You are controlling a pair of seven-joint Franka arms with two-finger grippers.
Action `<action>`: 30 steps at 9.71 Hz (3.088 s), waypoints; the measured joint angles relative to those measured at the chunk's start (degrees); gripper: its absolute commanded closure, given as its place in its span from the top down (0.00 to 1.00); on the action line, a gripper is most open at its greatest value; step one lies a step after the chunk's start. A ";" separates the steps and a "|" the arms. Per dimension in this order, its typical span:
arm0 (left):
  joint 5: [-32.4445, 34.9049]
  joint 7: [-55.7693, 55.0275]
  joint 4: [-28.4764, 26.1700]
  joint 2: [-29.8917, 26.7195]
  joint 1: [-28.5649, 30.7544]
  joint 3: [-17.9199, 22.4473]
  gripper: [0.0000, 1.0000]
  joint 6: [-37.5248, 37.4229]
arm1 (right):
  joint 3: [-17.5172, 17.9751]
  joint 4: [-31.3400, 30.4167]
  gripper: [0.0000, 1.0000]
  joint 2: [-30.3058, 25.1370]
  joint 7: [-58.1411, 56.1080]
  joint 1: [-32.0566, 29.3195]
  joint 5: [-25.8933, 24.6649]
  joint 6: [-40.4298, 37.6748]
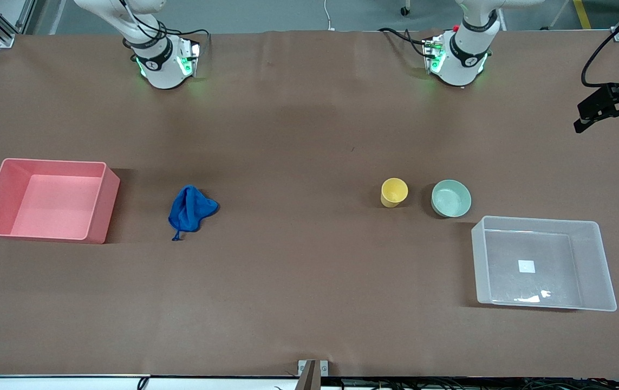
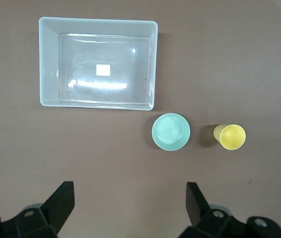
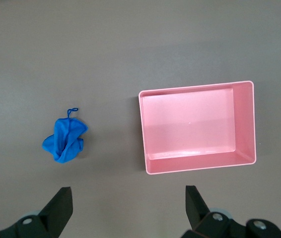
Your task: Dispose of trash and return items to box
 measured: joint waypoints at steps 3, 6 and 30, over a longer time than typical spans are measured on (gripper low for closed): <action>-0.04 -0.02 0.05 0.00 0.01 0.00 1.00 0.00 | -0.01 0.00 1.00 0.00 -0.01 -0.04 0.00 -0.11; -0.14 -0.04 0.05 0.00 0.01 0.00 0.99 -0.07 | -0.07 0.00 1.00 0.00 -0.09 -0.15 0.00 -0.71; -1.73 -4.26 -52.52 20.79 0.06 -4.73 0.00 73.39 | 16.54 -45.09 0.01 21.56 23.87 5.08 -0.67 65.76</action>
